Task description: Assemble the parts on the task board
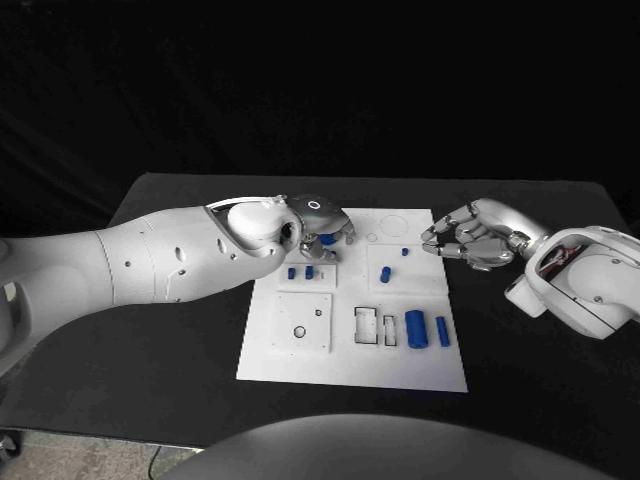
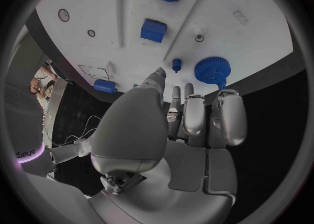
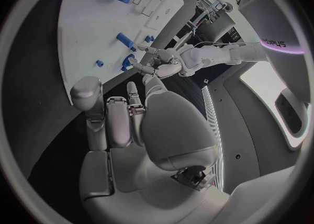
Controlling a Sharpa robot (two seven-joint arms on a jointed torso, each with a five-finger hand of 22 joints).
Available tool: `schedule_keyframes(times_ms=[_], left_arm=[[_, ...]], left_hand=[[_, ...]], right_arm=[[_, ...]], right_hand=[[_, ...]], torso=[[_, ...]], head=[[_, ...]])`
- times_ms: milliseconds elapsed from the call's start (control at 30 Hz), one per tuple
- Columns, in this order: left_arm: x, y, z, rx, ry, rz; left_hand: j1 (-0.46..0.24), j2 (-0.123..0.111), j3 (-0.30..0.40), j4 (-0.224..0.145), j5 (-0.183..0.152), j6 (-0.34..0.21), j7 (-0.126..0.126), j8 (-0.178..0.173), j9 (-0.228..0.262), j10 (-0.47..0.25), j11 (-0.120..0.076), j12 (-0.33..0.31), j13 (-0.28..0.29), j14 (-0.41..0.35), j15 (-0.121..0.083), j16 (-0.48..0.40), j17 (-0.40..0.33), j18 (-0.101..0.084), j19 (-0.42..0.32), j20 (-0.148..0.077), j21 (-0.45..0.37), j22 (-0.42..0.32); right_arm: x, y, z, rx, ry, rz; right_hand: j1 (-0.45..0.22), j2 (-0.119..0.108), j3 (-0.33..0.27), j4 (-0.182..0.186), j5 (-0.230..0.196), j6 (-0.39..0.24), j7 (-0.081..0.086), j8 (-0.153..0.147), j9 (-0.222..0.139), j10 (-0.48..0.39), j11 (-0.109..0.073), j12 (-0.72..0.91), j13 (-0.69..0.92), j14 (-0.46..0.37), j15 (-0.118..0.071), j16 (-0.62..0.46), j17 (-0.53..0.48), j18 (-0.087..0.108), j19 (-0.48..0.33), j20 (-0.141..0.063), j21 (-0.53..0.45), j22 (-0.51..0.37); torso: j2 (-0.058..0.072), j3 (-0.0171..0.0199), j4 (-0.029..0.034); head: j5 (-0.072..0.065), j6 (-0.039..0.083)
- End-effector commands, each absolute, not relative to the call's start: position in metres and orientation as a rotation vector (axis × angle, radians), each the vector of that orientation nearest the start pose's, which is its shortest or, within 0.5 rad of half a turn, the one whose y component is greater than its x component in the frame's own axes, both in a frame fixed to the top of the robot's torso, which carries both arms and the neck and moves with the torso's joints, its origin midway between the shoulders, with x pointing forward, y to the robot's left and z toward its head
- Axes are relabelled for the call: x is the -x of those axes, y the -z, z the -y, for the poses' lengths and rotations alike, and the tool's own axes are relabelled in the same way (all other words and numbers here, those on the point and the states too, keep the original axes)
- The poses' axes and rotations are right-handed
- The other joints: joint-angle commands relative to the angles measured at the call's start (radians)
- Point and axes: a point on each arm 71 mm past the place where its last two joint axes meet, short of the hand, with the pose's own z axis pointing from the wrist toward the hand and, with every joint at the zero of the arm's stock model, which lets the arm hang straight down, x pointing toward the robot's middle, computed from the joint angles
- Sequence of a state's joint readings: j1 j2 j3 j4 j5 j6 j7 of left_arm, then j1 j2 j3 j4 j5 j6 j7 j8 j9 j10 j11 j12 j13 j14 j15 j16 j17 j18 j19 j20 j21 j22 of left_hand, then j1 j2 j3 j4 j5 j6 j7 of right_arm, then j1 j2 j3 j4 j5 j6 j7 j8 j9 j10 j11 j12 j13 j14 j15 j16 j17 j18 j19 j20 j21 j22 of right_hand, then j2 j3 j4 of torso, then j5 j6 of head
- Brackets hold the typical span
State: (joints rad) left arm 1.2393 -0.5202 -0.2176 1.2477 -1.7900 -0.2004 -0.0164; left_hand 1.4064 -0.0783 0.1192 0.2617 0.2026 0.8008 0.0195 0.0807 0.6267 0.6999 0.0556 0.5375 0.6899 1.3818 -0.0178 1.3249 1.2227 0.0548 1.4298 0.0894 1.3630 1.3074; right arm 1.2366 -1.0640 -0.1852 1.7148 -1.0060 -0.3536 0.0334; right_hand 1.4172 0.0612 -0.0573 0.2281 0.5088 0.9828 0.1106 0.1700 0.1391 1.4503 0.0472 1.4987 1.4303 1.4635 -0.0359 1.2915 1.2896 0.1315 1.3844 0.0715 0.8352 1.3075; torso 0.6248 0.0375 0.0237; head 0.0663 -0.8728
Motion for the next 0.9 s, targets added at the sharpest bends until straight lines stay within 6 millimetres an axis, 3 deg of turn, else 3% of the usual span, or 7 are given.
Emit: schedule_keyframes(times_ms=[33,900], left_arm=[[-0.5,0.248,-0.105,-0.764,0.488,-1.723],[-0.504,0.259,-0.113,-0.705,0.509,-1.753]], left_hand=[[-0.005,0.003,0.008,-0.002,0.007,0.01,0.0,0.001,-0.002,-0.002,-0.001,-0.005,-0.004,0.006,0.002,0.008,0.001,-0.003,0.005,0.001,0.002,0.194],[0.006,0.02,0.086,-0.037,0.082,0.093,0.024,0.044,-0.003,0.094,-0.027,-0.021,-0.067,0.016,-0.012,0.03,0.001,-0.009,0.023,-0.003,0.025,0.203]], right_arm=[[-0.43,0.203,0.25,-0.219,-0.901,-1.793],[-0.43,0.211,0.252,-0.241,-0.891,-1.844]], right_hand=[[0.001,-0.006,0.002,0.005,0.002,0.005,-0.001,0.004,-0.001,0.042,-0.018,0.001,0.048,0.023,-0.004,0.004,-0.002,-0.012,0.006,-0.003,0.0,0.106],[0.016,-0.003,0.018,0.004,0.032,0.005,-0.001,0.001,-0.004,0.034,-0.018,-0.007,0.039,0.017,-0.004,-0.008,-0.014,-0.008,-0.001,-0.004,-0.025,0.1]], torso=[[0.001,-0.0005,-0.0005],[0.001,0.0003,-0.0009]], head=[[-0.001,0.0],[-0.003,0.0]])
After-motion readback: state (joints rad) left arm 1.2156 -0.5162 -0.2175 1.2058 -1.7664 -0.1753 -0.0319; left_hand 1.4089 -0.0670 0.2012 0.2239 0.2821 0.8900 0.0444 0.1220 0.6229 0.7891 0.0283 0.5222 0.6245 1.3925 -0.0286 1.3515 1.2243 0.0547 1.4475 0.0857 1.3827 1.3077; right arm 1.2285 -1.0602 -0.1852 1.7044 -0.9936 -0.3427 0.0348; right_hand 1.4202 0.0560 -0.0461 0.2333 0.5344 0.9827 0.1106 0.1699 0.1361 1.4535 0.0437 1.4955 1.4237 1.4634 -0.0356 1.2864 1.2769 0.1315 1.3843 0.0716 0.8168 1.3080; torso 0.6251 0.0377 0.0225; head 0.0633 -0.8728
